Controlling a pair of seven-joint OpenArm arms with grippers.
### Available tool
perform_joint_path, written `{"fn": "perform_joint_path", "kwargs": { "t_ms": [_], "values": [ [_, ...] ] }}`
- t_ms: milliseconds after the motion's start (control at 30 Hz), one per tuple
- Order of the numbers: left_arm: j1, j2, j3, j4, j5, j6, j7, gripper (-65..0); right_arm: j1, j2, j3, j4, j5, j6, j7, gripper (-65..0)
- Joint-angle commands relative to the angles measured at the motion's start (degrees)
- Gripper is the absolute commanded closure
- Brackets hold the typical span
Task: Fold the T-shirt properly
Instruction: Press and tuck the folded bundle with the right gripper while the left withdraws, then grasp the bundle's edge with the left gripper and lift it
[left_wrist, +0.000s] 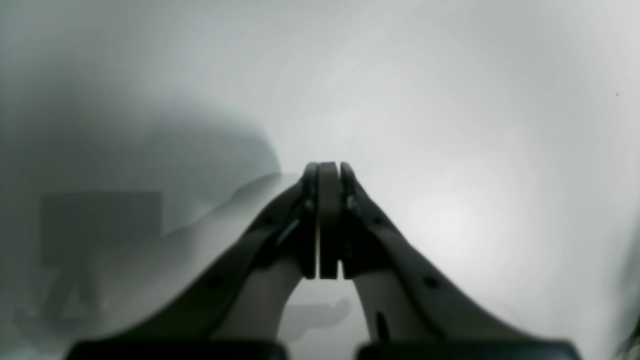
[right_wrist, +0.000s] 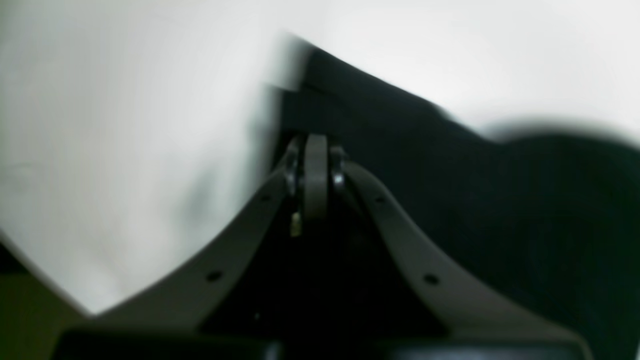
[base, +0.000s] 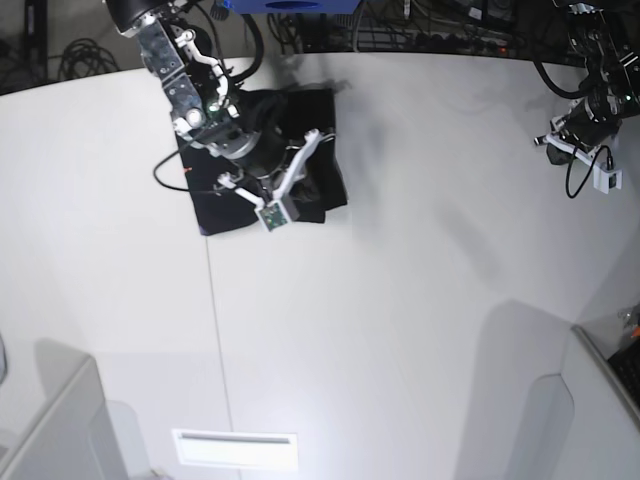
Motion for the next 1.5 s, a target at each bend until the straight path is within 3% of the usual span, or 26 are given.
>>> {"fn": "perform_joint_path", "kwargs": {
  "t_ms": [0,167,333,533,667,1000,1133,1200,1400,1467],
  "values": [
    [-0.36,-1.09,-0.45,0.79,-0.7,-0.21,-0.89,0.0,1.52,-0.48,-1.43,0.27,-0.2,-1.46,1.1,0.0],
    [-0.36,-1.44,-0.71,0.7,-0.7,-0.21,-0.89,0.0,4.78,-0.04,-6.52,3.7,-0.2,-5.41,-2.59,0.0],
    [0.08,-1.44,-0.89,0.7,-0.7,-0.3,-0.97,0.0,1.96,5.67,0.07,8.8,-0.2,-10.86,-4.88,0.0],
    [0.08,-0.91,-0.36,0.7,-0.52,-8.03,-0.8,0.0,-1.82,7.34,3.67,7.92,-0.2,-11.04,-1.1,0.0],
    [0.08,-0.04,-0.36,0.79,-0.52,-8.03,-0.8,0.0,0.82,4.26,2.71,2.91,0.06,-10.69,-1.01,0.0],
    [1.75,0.23,-0.27,1.85,-0.52,-8.12,-0.8,0.0,6.45,-2.33,-7.14,-6.5,-0.12,-9.63,-0.57,0.0],
    [1.75,0.23,2.45,1.93,-0.79,-8.21,-0.8,0.0,7.06,-2.24,-7.14,-3.68,-0.12,-9.81,-1.01,0.0],
    [1.75,0.23,4.38,2.81,-0.88,-8.21,-0.89,0.0,5.74,-0.4,-6.0,0.71,-0.12,-9.81,-1.01,0.0],
    [3.33,3.66,8.96,10.99,-3.43,-8.3,-1.06,0.0,-1.02,2.77,3.58,8.71,-0.12,-9.63,-0.48,0.0],
    [3.25,5.33,9.13,11.87,-7.56,-8.3,-0.89,-14.2,-3.13,3.03,7.63,8.54,-0.12,-9.46,-0.48,0.0]
  ]
}}
